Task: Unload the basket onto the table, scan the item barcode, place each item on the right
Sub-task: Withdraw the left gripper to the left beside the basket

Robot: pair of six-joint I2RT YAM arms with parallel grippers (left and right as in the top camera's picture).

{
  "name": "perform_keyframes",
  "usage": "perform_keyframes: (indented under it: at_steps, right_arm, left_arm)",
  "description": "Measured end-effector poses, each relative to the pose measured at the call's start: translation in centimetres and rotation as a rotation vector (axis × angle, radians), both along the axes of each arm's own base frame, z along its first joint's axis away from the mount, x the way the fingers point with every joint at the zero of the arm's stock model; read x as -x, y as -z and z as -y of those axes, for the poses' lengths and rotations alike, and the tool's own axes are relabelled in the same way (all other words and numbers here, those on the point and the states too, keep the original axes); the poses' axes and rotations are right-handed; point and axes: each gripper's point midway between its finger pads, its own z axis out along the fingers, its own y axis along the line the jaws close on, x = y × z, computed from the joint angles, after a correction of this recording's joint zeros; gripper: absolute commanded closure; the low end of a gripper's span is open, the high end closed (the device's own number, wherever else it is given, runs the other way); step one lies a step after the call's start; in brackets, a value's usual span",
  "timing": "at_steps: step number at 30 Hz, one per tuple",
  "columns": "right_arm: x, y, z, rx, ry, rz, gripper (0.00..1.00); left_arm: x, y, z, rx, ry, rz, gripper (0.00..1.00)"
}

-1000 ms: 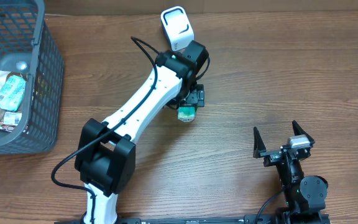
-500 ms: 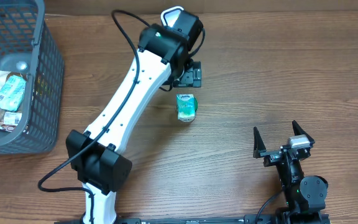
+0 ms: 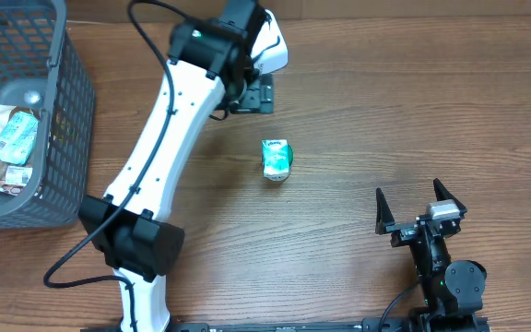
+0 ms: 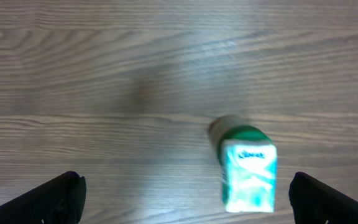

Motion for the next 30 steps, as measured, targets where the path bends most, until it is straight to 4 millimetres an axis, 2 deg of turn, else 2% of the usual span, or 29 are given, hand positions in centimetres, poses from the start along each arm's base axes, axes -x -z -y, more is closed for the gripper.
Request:
perform_keyframes:
  at_steps: [10,17,24,30]
  right_arm:
    - [0.0,0.0,0.0,0.0,0.001,0.0,0.0]
    - [0.0,0.0,0.0,0.0,0.001,0.0,0.0]
    - [0.0,0.0,0.0,0.0,0.0,-0.001,0.0]
    - [0.0,0.0,0.0,0.0,0.0,0.0,0.0]
  left_arm:
    - [-1.6,-2.4,-5.8,0.004,-0.095,0.05,0.0]
    - [-1.2,-2.8,-9.6,-0.005,-0.177,0.026,0.01]
    - [-1.1,-2.7,-11.9,-0.016,-0.21,0.012,0.01]
    - [-1.2,-2.7,-12.9,-0.026,-0.202,0.011,0.0]
